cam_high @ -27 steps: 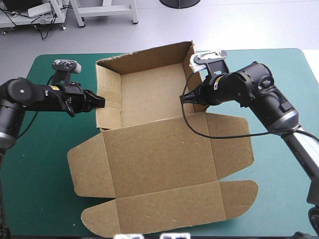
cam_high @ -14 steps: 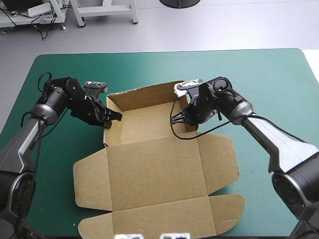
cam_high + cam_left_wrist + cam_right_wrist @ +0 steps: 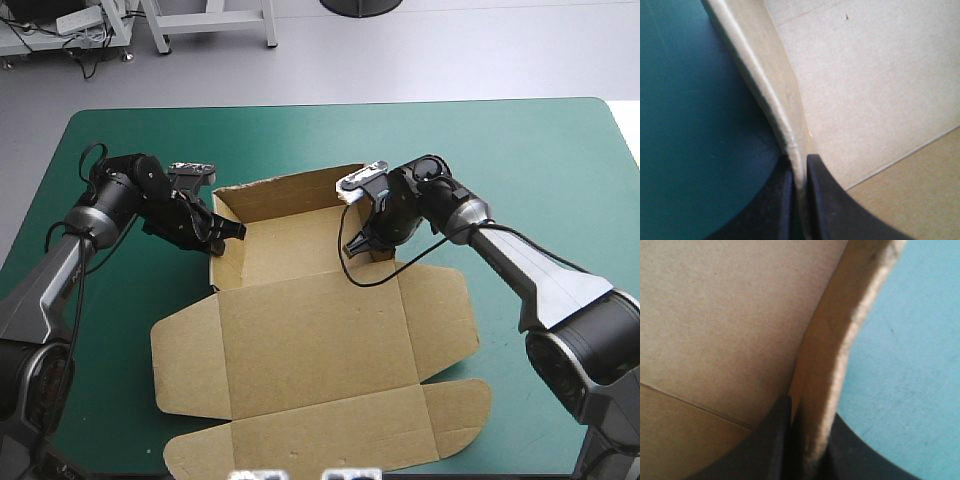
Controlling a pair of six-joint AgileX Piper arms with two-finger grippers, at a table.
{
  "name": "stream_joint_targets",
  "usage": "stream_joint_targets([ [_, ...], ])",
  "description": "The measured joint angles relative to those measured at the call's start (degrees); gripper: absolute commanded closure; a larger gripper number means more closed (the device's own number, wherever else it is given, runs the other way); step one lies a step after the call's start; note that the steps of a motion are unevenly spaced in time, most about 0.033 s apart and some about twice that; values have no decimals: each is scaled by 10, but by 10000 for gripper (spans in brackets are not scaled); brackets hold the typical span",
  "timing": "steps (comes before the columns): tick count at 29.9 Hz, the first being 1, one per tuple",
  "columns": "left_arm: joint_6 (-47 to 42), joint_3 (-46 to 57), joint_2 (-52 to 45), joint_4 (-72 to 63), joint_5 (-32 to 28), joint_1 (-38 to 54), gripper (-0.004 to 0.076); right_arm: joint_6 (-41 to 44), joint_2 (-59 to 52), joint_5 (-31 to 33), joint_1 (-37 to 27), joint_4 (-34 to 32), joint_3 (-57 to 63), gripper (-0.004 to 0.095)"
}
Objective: Fold the box
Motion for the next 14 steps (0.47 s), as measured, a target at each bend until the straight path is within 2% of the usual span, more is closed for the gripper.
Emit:
stream_joint_targets([
  [4, -31, 0, 1, 0, -9, 0, 705, -16, 0, 0, 3, -26, -7, 531],
  [9, -56, 0, 1, -2, -16, 0, 614, -16, 0, -12, 5, -37, -7, 528],
  [14, -57, 0, 3, -5, -22, -1, 467, -16, 0, -32, 5, -42, -7, 528],
])
